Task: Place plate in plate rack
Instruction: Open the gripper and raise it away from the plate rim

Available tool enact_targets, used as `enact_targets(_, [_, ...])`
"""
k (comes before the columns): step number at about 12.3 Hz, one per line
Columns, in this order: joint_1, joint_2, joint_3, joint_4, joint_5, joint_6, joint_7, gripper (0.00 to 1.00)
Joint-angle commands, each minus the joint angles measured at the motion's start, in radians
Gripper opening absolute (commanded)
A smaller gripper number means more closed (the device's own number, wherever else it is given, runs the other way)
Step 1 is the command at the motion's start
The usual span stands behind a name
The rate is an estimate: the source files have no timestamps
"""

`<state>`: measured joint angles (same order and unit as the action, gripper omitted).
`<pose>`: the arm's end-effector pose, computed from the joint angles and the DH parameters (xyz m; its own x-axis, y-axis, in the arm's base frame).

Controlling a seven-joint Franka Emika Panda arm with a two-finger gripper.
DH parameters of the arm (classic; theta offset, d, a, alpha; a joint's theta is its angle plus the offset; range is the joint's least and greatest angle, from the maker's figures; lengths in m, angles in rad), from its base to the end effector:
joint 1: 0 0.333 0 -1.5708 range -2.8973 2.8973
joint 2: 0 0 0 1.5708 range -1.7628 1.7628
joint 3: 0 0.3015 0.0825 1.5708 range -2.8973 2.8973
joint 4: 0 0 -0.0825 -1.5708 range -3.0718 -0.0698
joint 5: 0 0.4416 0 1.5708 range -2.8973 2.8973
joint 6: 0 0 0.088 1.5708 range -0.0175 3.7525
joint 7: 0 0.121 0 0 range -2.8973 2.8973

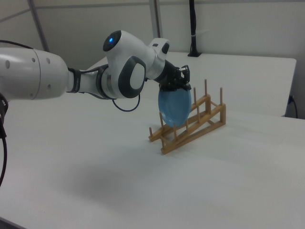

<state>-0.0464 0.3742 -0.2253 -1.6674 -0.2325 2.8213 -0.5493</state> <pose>0.7440 -0.1755 0.4368 0.7059 0.5708 0.4194 0.2651 -0.7620 0.5909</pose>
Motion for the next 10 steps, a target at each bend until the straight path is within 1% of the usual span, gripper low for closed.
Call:
enact_targets(1, [0.013, -0.031, -0.013, -0.054, -0.016, 0.03, -0.012, 0.72])
enact_targets(2, [0.011, -0.032, -0.013, -0.054, -0.01, 0.029, -0.006, 0.79])
enact_targets(3, [0.013, -0.032, -0.013, -0.057, -0.007, 0.029, -0.001, 0.98])
enact_targets(4, [0.013, -0.032, -0.013, -0.063, -0.007, 0.029, 0.018, 1.0])
enact_targets(7, [0.019, -0.035, -0.009, -0.063, -0.007, 0.024, 0.08, 1.0])
enact_targets(8, [0.025, -0.037, -0.006, -0.06, -0.005, 0.02, 0.141, 1.0])
enact_targets(10, [0.045, -0.057, 0.006, -0.054, 0.001, -0.031, 0.347, 1.0])
